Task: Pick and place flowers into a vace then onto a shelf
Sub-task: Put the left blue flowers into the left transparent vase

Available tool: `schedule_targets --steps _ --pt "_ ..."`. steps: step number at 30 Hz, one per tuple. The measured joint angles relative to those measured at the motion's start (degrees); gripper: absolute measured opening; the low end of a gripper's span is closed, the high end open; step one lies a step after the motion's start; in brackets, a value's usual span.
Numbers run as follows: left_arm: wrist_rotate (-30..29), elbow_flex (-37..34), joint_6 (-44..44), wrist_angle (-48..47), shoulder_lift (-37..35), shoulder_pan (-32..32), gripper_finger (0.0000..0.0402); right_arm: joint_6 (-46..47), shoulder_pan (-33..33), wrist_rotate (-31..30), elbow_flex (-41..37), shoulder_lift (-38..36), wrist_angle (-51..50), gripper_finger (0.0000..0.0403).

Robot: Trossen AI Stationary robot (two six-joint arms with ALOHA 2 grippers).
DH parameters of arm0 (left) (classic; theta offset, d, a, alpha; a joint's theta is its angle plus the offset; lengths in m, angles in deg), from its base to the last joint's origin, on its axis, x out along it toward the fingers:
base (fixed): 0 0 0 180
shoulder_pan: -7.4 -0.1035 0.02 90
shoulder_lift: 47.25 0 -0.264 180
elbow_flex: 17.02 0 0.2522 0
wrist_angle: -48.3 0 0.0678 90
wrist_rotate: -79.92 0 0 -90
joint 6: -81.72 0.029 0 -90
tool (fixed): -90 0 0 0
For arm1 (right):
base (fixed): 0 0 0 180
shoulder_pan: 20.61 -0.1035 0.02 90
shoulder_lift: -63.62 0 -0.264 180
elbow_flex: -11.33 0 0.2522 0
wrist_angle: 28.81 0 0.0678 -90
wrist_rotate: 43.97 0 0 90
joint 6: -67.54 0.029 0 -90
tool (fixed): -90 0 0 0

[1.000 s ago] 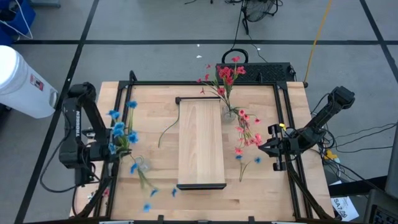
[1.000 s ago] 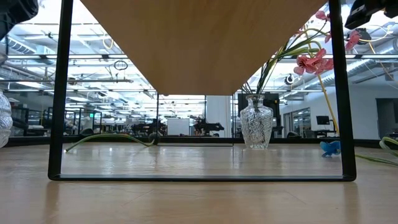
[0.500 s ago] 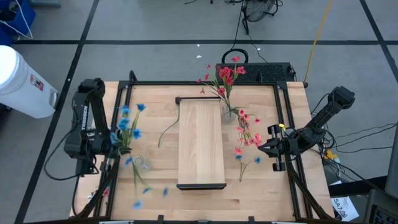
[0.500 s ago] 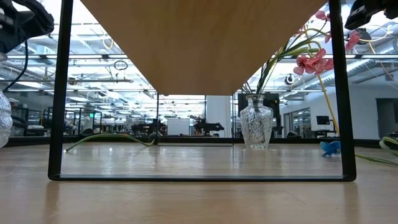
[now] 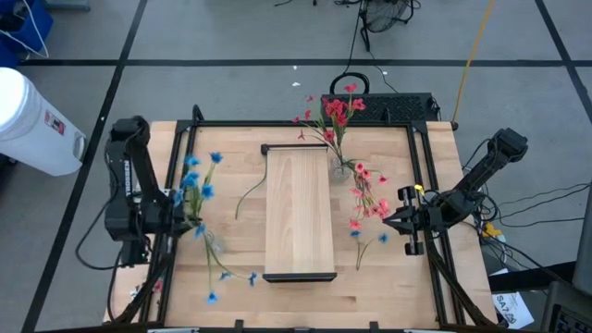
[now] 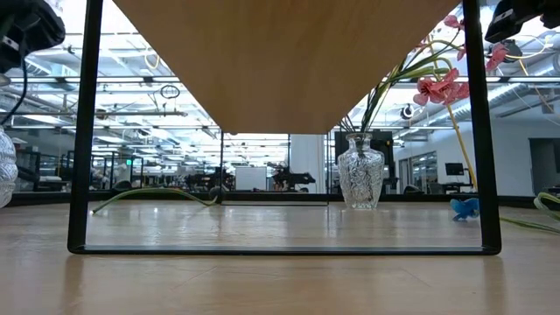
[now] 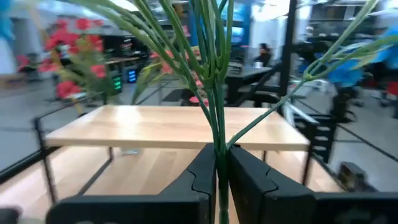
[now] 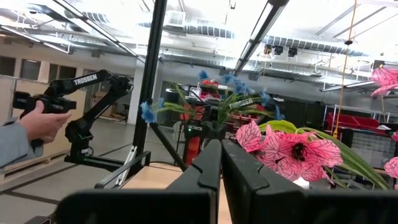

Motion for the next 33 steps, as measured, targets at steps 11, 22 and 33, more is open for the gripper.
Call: schedule_targets --steps 11,22,33 --pt "0.04 0.00 19.48 21.49 1.55 -3.35 0.0016 0.00 0.00 0.00 0.00 -0.01 -0.03 0.0008" --pt "0.43 0.42 33.01 34.13 2.78 -7.66 0.0016 0.02 0.00 0.00 -0.01 0.00 -0.30 0.0008" --pt "0.36 0.42 33.77 39.23 9.04 -8.50 0.0035 0.01 0.00 0.00 0.00 0.00 -0.32 0.0008"
